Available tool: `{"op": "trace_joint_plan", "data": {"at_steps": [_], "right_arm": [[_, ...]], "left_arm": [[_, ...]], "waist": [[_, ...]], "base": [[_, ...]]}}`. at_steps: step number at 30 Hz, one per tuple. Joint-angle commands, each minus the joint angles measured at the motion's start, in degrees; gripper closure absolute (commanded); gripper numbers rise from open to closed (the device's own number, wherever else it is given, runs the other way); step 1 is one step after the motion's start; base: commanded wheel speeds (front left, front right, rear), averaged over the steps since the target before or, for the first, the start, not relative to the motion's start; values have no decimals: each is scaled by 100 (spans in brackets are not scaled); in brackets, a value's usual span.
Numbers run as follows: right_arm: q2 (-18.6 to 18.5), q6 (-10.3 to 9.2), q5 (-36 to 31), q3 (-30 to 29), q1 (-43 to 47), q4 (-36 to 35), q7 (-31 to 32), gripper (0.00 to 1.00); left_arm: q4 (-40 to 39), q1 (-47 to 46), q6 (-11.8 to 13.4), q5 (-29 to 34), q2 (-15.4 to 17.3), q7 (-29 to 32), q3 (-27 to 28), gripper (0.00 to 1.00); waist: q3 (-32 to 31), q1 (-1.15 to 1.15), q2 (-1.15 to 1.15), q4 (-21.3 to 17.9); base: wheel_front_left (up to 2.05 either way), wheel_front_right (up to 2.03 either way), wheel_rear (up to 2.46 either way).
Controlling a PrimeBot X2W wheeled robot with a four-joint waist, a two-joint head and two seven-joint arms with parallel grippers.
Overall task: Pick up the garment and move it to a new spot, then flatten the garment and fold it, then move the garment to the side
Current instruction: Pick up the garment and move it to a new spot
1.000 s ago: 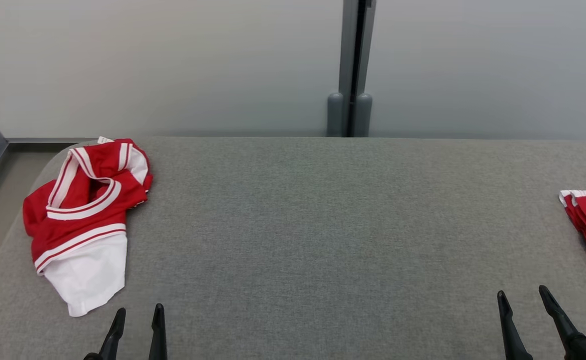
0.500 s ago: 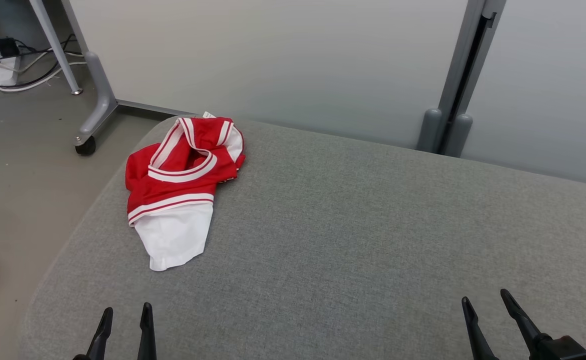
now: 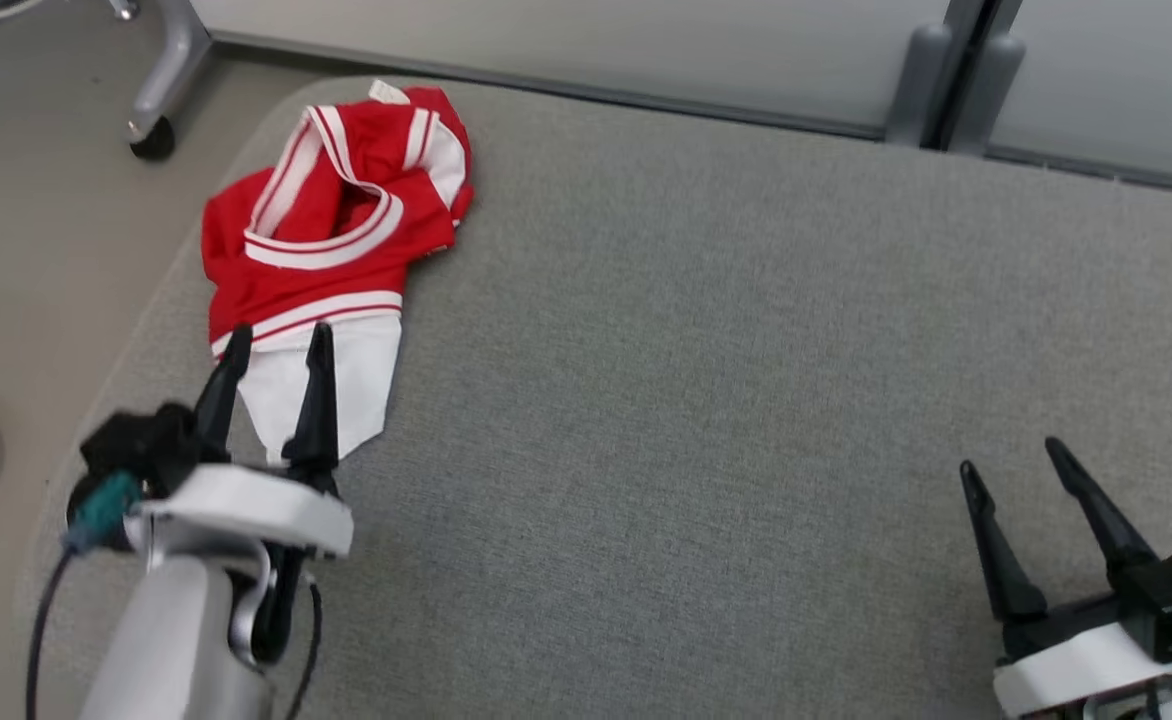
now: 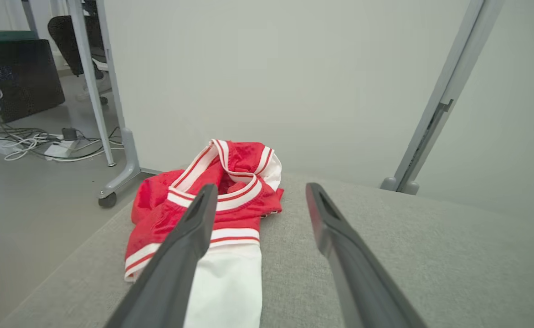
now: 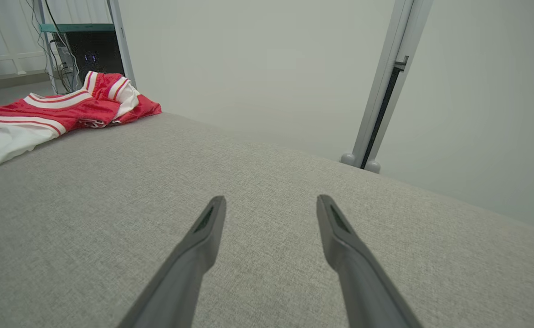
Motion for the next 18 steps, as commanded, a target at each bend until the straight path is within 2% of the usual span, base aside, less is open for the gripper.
{"op": "trace_joint_plan", "data": {"at_steps": [1,8,14,15,16,17,18], "right_arm": [[-121,-2,-5,-7,-184,-65,-27,0],[-519,-2,91,185,-598,-235,-27,0],[-666,-3,155,260,-582,-217,8,0],[-662,-3,161,262,-562,-201,13,0],[-649,-5,178,256,-548,-197,14,0],[-636,-6,190,254,-561,-187,14,0],[-615,-6,198,253,-581,-176,15,0]], "left_arm": [[188,-445,-36,12,150,81,-63,0],[1926,-2373,-105,-288,588,903,-163,0],[3318,-3206,-6,-296,822,1294,-152,0],[3504,-3269,-2,-309,820,1358,-164,27],[3673,-3317,-9,-313,816,1383,-183,66],[3785,-3346,-16,-321,812,1342,-192,100],[3868,-3368,-28,-315,810,1296,-219,100]], "waist": [[873,0,0,-205],[1774,0,0,-523],[2020,0,0,-700],[2012,0,0,-719],[1999,0,0,-735],[1981,0,0,-743],[1955,0,0,-748]], "base": [[0,0,0],[0,0,0],[0,0,0],[0,0,0],[0,0,0],[0,0,0],[0,0,0]]}}
